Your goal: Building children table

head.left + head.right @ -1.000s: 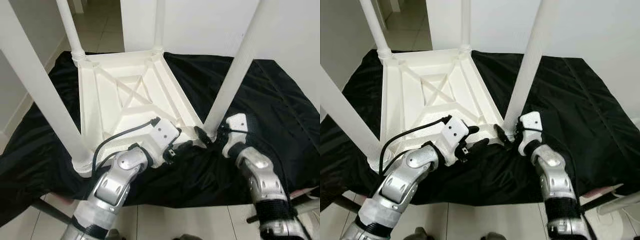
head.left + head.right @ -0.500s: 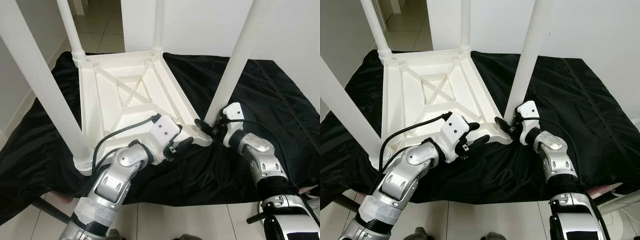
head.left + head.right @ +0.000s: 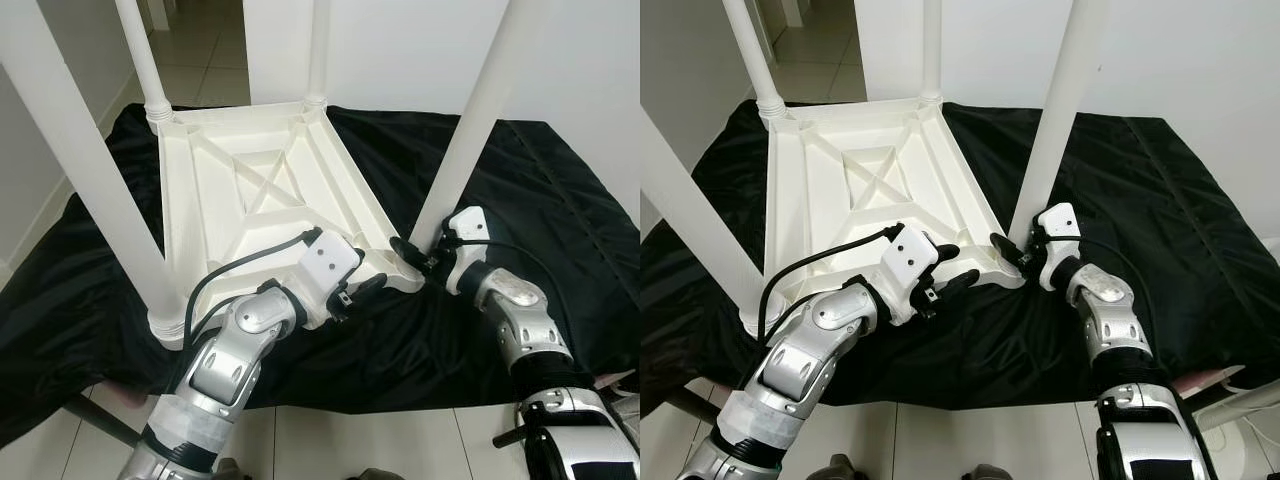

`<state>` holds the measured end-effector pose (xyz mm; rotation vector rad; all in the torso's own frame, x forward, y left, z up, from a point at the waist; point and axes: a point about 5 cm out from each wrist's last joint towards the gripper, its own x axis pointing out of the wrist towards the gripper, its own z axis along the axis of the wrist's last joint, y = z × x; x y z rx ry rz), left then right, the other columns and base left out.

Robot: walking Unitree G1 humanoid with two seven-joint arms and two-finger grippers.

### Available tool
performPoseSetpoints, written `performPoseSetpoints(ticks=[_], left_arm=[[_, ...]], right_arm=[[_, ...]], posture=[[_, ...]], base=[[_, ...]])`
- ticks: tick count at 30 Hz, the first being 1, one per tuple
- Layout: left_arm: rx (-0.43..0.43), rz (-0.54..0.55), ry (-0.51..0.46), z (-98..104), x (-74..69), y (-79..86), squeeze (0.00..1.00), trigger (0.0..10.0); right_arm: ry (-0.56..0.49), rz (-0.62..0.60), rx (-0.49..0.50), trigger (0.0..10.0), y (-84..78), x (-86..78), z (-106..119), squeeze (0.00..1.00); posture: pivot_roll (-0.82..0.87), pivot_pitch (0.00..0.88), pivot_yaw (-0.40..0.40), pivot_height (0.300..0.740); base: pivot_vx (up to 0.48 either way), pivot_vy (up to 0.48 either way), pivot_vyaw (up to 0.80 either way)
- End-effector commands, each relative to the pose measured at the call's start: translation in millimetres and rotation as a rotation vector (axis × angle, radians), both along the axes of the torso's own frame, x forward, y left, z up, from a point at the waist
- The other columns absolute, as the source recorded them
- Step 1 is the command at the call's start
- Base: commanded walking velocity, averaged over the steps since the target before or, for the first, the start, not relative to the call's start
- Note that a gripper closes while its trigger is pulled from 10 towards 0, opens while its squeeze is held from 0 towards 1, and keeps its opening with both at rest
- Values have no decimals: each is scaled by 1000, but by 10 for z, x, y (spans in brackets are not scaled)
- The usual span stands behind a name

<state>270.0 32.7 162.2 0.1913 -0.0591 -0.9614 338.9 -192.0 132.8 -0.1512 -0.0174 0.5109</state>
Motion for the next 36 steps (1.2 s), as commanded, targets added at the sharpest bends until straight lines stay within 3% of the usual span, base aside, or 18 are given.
performPoseSetpoints(ticks=[1, 6, 7, 8, 9, 10, 12, 14, 17, 20, 25, 26, 28, 29, 36], left_arm=[[-1, 10, -10, 30, -1, -4, 0, 10000], [-3, 4, -9, 30, -5, -16, 0, 10000], [-6, -1, -8, 33, -7, -23, 0, 10000], [-6, -1, -8, 33, -7, -23, 0, 10000], [-8, -4, -8, 37, -7, -29, 0, 10000], [-8, -4, -8, 37, -7, -29, 0, 10000], [-10, -10, -6, 38, -6, -41, 0, 10000], [-9, -12, -5, 38, -5, -46, 0, 10000], [-10, -17, -5, 40, -3, -50, 0, 10000], [-10, -23, -4, 42, 5, -57, 0, 10000], [-13, -20, -8, 62, 27, -58, 0, 10000], [-13, -17, -10, 66, 32, -57, 0, 10000], [-13, -17, -10, 66, 32, -57, 0, 10000], [-14, -14, -11, 70, 35, -54, 0, 10000], [-15, -3, -16, 84, 44, -35, 0, 10000]], right_arm=[[-19, -200, 25, 10000, -124, 26, 26, 0], [-38, -267, 59, 10000, -55, 5, 48, 0], [-42, -350, 107, 10000, 17, -27, 57, 0], [-42, -350, 107, 10000, 17, -27, 57, 0], [-44, -448, 146, 10000, 61, -68, 59, 0], [-44, -448, 146, 10000, 61, -68, 59, 0], [-60, -628, 170, 10000, 119, -181, 50, 0], [-67, -678, 169, 10000, 139, -225, 44, 0], [-58, -716, 178, 10000, 198, -280, 20, 0], [-36, -720, 186, 10000, 366, -356, -25, 0], [-40, -731, 163, 10000, 380, -346, 5, 0], [-45, -727, 161, 10000, 372, -338, 28, 769], [-45, -727, 161, 10000, 372, -338, 28, 769], [-55, -713, 164, 10000, 374, -331, 51, 1000], [-90, -587, 235, 10000, 335, -288, 198, 1000]], posture=[[-34, 0, -9, 740], [-38, 0, -9, 740], [-47, 0, -5, 740], [-47, 0, -5, 740], [-50, 0, -3, 740], [-50, 0, -3, 740], [-59, 0, 3, 740], [-59, 0, 3, 740], [-68, 0, 7, 740], [-69, 0, 9, 740], [-65, 0, 11, 740], [-59, 0, 7, 740], [-59, 0, 7, 740], [-57, 0, 6, 740], [-46, 0, -2, 740]], base=[[0, 0, 0], [0, 0, 0], [0, 0, 0], [0, 0, 0], [0, 0, 0], [0, 0, 0], [0, 0, 0], [0, 0, 0], [0, 0, 0], [0, 0, 0], [0, 0, 0], [0, 0, 0], [0, 0, 0], [0, 0, 0], [0, 0, 0]])
